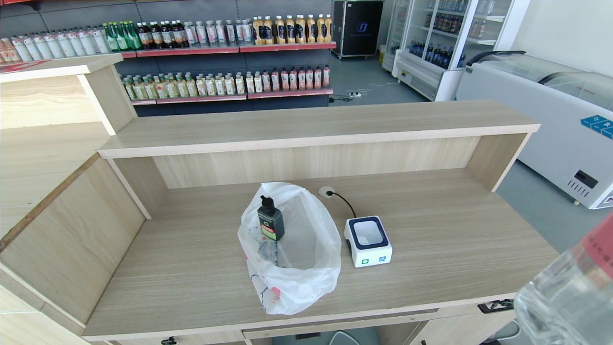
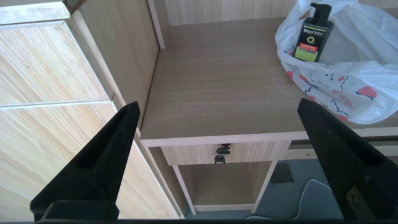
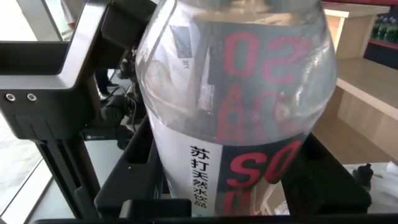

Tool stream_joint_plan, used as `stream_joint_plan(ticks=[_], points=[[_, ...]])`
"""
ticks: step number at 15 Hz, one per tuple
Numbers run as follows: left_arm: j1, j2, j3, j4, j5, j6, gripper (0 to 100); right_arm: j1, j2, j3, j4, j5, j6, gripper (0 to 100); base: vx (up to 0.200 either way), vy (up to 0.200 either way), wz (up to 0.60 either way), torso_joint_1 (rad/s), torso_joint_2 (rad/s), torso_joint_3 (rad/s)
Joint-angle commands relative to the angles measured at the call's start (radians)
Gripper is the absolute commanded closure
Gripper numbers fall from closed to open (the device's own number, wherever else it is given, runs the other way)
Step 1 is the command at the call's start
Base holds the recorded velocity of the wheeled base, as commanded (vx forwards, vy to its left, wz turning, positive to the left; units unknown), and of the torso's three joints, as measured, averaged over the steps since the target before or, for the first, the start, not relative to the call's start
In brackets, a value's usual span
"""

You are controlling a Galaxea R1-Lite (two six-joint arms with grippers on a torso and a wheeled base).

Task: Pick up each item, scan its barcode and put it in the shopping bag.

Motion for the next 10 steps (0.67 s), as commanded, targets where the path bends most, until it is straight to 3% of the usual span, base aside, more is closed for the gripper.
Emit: stream_joint_plan(ticks=[1,3,5,7,10], points=[[0.000,0.000,0.000,0.000,0.000,0.000,0,0.000,0.003,0.000,0.000,0.001,-0.001,100,0.000,0.000,0.00,0.000,0.00,0.000],[0.000,0.000,0.000,0.000,0.000,0.000,0,-0.003,0.005,0.000,0.000,-0.001,-0.001,100,0.000,0.000,0.00,0.000,0.00,0.000],[0.000,0.000,0.000,0.000,0.000,0.000,0,-0.059,0.040,0.006,0.001,-0.114,-0.009,100,0.000,0.000,0.00,0.000,0.00,0.000],[0.000,0.000,0.000,0.000,0.000,0.000,0,-0.225,0.143,0.011,0.001,-0.318,-0.108,100,0.000,0.000,0.00,0.000,0.00,0.000],[0.000,0.000,0.000,0.000,0.000,0.000,0,-0.412,0.223,0.057,-0.002,-0.438,-0.317,100,0.000,0.000,0.00,0.000,0.00,0.000]])
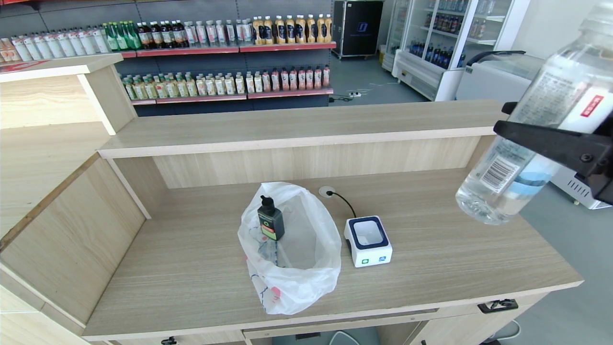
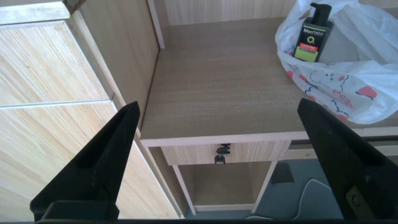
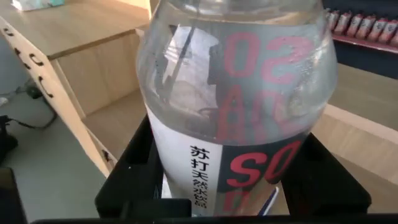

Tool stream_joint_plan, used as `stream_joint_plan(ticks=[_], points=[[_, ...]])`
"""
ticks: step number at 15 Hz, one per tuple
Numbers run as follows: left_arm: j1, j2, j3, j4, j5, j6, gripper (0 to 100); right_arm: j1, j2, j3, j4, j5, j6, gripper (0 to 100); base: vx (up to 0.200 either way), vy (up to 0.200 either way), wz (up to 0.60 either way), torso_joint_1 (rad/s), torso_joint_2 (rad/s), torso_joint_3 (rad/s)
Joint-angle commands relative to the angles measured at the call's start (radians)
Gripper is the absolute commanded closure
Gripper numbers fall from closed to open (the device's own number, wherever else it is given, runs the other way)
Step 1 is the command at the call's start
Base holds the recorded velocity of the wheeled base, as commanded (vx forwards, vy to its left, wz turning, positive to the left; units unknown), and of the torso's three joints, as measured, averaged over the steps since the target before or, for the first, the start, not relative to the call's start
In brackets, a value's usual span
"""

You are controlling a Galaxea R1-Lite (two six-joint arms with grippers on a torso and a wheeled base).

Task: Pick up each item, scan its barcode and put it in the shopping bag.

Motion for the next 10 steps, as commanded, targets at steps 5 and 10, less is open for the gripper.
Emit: stream_joint_plan(ticks=[5,10], points=[[0.001,0.000,0.000,0.000,0.000,0.000,0,-0.396,0.131,0.165,-0.162,-0.101,-0.291,100,0.000,0.000,0.00,0.000,0.00,0.000],[0.000,0.000,0.000,0.000,0.000,0.000,0,-0.521,0.188,0.214,-0.271,-0.102,-0.337,100,0.000,0.000,0.00,0.000,0.00,0.000]])
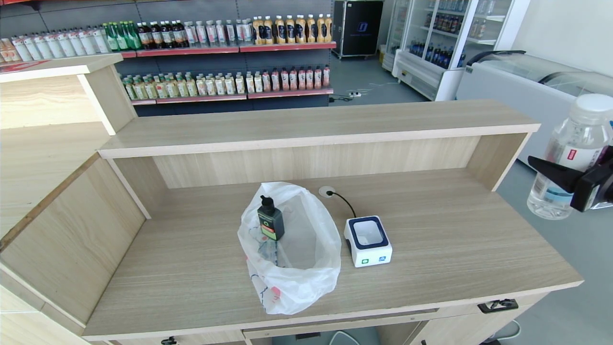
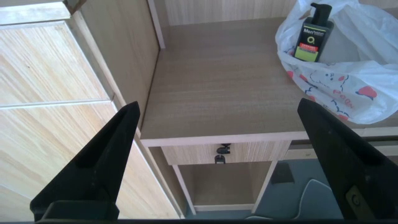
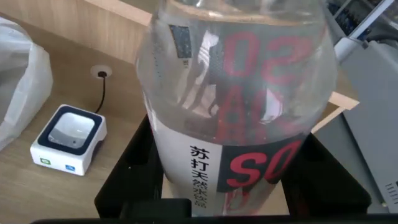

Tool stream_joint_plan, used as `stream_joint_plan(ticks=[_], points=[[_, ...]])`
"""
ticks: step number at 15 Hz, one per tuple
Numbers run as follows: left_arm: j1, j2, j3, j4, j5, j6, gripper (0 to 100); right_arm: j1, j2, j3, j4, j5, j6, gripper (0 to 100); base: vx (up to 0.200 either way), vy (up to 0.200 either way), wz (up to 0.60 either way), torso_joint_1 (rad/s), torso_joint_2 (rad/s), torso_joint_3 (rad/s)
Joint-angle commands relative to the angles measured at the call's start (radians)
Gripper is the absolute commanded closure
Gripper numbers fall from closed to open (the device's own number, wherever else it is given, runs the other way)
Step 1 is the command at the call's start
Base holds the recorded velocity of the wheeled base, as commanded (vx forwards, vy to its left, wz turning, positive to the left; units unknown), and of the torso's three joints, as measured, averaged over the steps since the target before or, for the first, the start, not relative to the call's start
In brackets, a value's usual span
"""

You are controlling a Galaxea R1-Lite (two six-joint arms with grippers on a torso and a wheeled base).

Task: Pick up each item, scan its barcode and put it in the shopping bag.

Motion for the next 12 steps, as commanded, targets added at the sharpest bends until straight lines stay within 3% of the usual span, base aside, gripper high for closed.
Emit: stream_joint_plan(ticks=[1,2,6,11,12], points=[[0.001,0.000,0.000,0.000,0.000,0.000,0,-0.042,0.030,0.010,0.003,-0.002,-0.024,100,0.000,0.000,0.00,0.000,0.00,0.000],[-0.001,0.000,0.000,0.000,0.000,0.000,0,-0.047,0.035,0.009,0.005,-0.001,-0.037,100,0.000,0.000,0.00,0.000,0.00,0.000],[-0.001,0.000,0.000,0.000,0.000,0.000,0,-0.037,0.062,-0.008,0.005,-0.082,-0.061,100,0.000,0.000,0.60,0.002,0.00,0.002],[-0.001,0.000,0.000,0.000,0.000,0.000,0,-0.016,0.174,-0.028,-0.004,-0.066,-0.251,100,0.000,0.000,0.00,0.000,0.00,0.000],[0.001,0.000,0.000,0.000,0.000,0.000,0,-0.010,0.197,-0.029,-0.010,-0.022,-0.288,100,0.000,0.000,0.00,0.000,0.00,0.000]])
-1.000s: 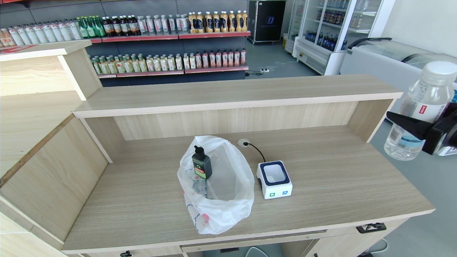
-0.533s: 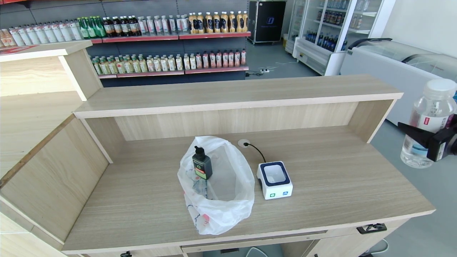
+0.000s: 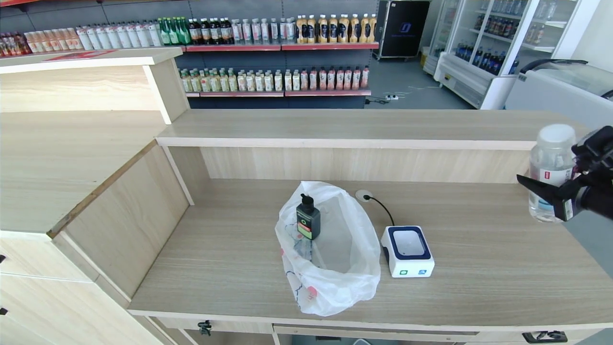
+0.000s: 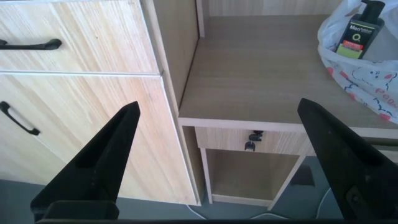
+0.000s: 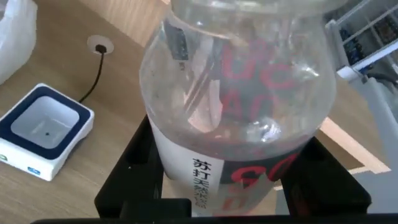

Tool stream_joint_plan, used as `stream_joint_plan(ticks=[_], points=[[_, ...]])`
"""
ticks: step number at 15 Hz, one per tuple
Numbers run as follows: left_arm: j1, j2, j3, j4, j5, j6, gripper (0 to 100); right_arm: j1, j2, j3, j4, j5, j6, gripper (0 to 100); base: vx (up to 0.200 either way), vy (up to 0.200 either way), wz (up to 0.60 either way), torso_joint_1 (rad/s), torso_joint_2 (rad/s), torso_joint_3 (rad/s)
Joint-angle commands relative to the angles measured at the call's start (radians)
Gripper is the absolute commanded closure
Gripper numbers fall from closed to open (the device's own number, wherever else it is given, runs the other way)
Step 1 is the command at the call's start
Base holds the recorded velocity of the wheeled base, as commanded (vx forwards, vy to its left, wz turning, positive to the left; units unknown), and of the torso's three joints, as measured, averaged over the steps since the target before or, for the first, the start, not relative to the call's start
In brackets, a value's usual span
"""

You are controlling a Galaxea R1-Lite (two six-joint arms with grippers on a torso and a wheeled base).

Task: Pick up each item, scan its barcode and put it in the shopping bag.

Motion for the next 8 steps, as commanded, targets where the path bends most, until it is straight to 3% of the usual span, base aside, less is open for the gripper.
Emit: stream_joint_plan(ticks=[1,4,8], points=[[-0.001,0.000,0.000,0.000,0.000,0.000,0,0.014,0.086,-0.013,-0.014,0.129,-0.076,100,0.000,0.000,0.00,0.000,0.00,0.000],[-0.001,0.000,0.000,0.000,0.000,0.000,0,0.035,0.145,-0.017,-0.013,0.260,-0.247,100,0.000,0.000,0.00,0.000,0.00,0.000],[0.001,0.000,0.000,0.000,0.000,0.000,0,0.091,0.224,-0.045,-0.013,0.301,-0.314,100,0.000,0.000,0.00,0.000,0.00,0.000]])
